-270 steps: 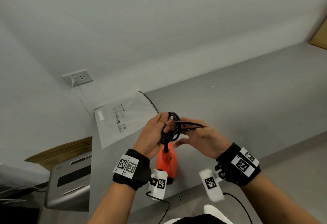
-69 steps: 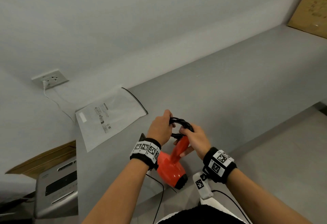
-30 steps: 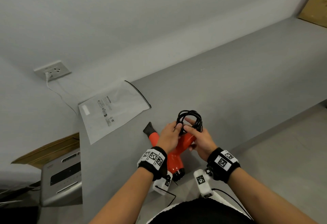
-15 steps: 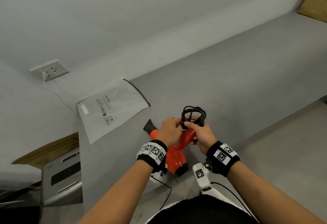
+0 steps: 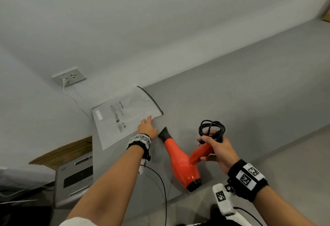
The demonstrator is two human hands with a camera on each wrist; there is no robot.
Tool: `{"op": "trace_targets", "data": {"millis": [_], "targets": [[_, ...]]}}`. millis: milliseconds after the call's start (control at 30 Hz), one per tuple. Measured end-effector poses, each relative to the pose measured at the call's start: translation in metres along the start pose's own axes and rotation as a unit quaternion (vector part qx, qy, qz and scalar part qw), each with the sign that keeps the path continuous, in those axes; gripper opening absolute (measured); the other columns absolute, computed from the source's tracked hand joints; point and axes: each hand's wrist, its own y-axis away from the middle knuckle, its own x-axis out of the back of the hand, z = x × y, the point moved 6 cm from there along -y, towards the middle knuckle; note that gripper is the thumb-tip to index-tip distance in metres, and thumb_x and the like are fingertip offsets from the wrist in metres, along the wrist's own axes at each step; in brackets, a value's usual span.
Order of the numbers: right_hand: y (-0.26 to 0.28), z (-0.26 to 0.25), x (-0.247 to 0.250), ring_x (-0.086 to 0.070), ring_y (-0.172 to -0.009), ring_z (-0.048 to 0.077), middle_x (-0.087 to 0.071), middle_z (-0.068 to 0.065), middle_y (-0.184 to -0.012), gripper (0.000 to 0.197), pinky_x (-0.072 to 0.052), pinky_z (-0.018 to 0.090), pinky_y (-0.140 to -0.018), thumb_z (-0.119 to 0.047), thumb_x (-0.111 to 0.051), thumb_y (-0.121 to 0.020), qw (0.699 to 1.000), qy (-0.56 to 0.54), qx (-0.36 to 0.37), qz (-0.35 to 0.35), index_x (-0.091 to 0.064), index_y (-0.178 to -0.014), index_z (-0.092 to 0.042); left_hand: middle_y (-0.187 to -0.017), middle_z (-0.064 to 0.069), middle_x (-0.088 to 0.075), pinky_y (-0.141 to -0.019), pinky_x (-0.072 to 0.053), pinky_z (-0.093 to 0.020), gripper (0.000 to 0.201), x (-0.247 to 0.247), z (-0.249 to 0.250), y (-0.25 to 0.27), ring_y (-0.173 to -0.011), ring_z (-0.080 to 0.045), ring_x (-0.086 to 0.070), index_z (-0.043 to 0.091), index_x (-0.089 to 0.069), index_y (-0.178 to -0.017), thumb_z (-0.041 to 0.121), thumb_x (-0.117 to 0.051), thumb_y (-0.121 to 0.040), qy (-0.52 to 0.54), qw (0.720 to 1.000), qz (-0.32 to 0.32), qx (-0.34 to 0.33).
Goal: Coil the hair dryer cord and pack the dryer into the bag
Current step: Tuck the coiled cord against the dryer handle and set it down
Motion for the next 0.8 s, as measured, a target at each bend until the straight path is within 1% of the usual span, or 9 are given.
{"op": "trace_targets", "data": {"millis": [67, 133, 300, 433, 533, 600, 700, 767, 800], "targets": [[0.000, 0.001, 0.002, -0.072, -0.096, 0.033, -0.074, 0.020, -0.111, 0.020, -0.062, 0.043, -0.057, -0.015, -0.070, -0.093, 1.000, 0.000, -0.006, -0.001, -0.066, -0.113, -0.015, -0.164, -0.015, -0.026, -0.121, -0.029, -0.051, 0.077, -0.010, -0.014, -0.002, -0.148, -0.039, -0.029, 0.024, -0.019, -0.161, 0.027, -0.057, -0.094, -0.036, 0.999, -0.017, -0.002], [0.001, -0.002, 0.004, -0.072, -0.098, 0.035, -0.075, 0.021, -0.109, 0.021, -0.063, 0.044, -0.056, -0.014, -0.071, -0.093, 1.000, 0.013, 0.004, -0.003, -0.067, -0.113, -0.015, -0.161, -0.009, -0.030, -0.114, -0.037, -0.059, 0.075, -0.014, -0.020, 0.001, -0.145, -0.036, -0.032, 0.029, -0.020, -0.159, 0.033, -0.055, -0.093, -0.055, 0.998, -0.014, -0.004], [0.002, -0.013, 0.017, -0.073, -0.096, 0.036, -0.076, 0.018, -0.105, 0.025, -0.062, 0.046, -0.055, -0.016, -0.072, -0.091, 0.998, 0.036, 0.038, 0.024, -0.066, -0.116, -0.015, -0.152, -0.006, -0.040, -0.101, -0.049, -0.058, 0.072, -0.013, -0.021, 0.015, -0.130, -0.036, -0.047, 0.031, -0.020, -0.158, 0.032, -0.050, -0.093, -0.110, 0.994, -0.012, -0.028], [-0.002, -0.021, 0.030, -0.076, -0.086, 0.031, -0.075, 0.019, -0.105, 0.027, -0.062, 0.044, -0.054, -0.016, -0.072, -0.091, 0.998, 0.021, 0.041, 0.045, -0.065, -0.117, -0.015, -0.150, -0.003, -0.045, -0.102, -0.043, -0.058, 0.066, -0.016, -0.020, 0.032, -0.128, -0.034, -0.052, 0.031, -0.025, -0.157, 0.026, -0.047, -0.095, -0.171, 0.985, -0.015, -0.035], [-0.005, -0.020, 0.034, -0.077, -0.076, 0.027, -0.075, 0.020, -0.105, 0.028, -0.062, 0.043, -0.052, -0.015, -0.072, -0.092, 0.998, 0.005, 0.035, 0.051, -0.064, -0.119, -0.012, -0.140, -0.003, -0.054, -0.104, -0.034, -0.060, 0.057, -0.011, -0.012, 0.035, -0.121, -0.031, -0.057, 0.030, -0.034, -0.149, 0.019, -0.046, -0.095, -0.214, 0.976, -0.018, -0.026], [-0.008, -0.016, 0.036, -0.077, -0.073, 0.027, -0.075, 0.021, -0.105, 0.030, -0.062, 0.042, -0.052, -0.015, -0.071, -0.092, 0.998, -0.002, 0.027, 0.053, -0.062, -0.120, -0.010, -0.136, -0.005, -0.051, -0.102, -0.036, -0.060, 0.055, -0.011, -0.005, 0.030, -0.123, -0.029, -0.052, 0.031, -0.039, -0.145, 0.017, -0.048, -0.093, -0.218, 0.976, -0.016, -0.026], [-0.018, -0.009, 0.046, -0.075, -0.091, 0.039, -0.074, 0.024, -0.109, 0.035, -0.060, 0.038, -0.048, -0.015, -0.069, -0.093, 0.997, -0.034, 0.000, 0.067, -0.060, -0.126, -0.006, -0.134, -0.007, -0.041, -0.095, -0.045, -0.055, 0.053, -0.021, 0.005, 0.032, -0.123, -0.028, -0.045, 0.032, -0.044, -0.139, 0.014, -0.051, -0.090, -0.205, 0.978, 0.008, -0.040], [-0.029, -0.002, 0.058, -0.070, -0.106, 0.047, -0.073, 0.026, -0.114, 0.039, -0.060, 0.035, -0.045, -0.017, -0.069, -0.093, 0.995, -0.059, -0.033, 0.079, -0.060, -0.129, -0.004, -0.133, -0.006, -0.040, -0.091, -0.047, -0.054, 0.049, -0.030, 0.007, 0.038, -0.120, -0.027, -0.045, 0.029, -0.046, -0.137, 0.013, -0.051, -0.091, -0.181, 0.983, 0.017, -0.040], [-0.035, 0.003, 0.065, -0.069, -0.107, 0.048, -0.072, 0.027, -0.116, 0.040, -0.059, 0.033, -0.043, -0.018, -0.068, -0.094, 0.993, -0.068, -0.050, 0.084, -0.060, -0.130, -0.003, -0.133, -0.006, -0.040, -0.089, -0.048, -0.053, 0.047, -0.034, 0.006, 0.041, -0.119, -0.027, -0.045, 0.028, -0.046, -0.136, 0.014, -0.051, -0.091, -0.175, 0.984, 0.023, -0.038]]}}
